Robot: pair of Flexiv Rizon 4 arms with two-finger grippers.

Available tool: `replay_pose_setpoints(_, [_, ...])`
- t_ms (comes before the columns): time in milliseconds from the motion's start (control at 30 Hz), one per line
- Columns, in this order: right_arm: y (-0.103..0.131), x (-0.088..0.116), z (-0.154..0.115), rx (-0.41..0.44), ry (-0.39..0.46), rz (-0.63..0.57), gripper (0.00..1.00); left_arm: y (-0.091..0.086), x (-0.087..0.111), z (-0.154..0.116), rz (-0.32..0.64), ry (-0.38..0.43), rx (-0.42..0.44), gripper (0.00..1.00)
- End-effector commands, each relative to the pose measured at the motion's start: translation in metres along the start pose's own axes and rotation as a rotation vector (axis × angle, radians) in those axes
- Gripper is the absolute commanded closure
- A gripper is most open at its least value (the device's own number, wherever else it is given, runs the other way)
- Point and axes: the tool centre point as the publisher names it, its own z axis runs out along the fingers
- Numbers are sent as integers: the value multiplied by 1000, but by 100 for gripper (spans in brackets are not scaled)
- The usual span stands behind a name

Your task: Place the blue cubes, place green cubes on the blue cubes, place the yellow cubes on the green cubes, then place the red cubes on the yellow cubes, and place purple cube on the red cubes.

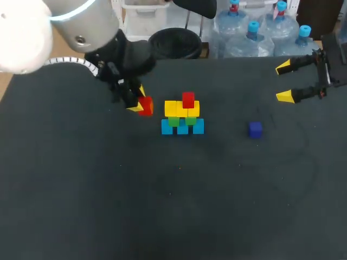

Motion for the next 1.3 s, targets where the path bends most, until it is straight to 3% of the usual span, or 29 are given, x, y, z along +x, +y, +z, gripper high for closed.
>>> replay_pose_setpoints(33, [0,0,0,0,-1,-1,0,15,5,10,-24,20,-1,100])
replay_pose_setpoints(600, [0,0,0,0,-1,-1,0,65,1,34,-55,27,-11,100])
replay_pose_setpoints(1300, [0,0,0,0,-1,-1,0,73,-20,48,-5,37,22,100])
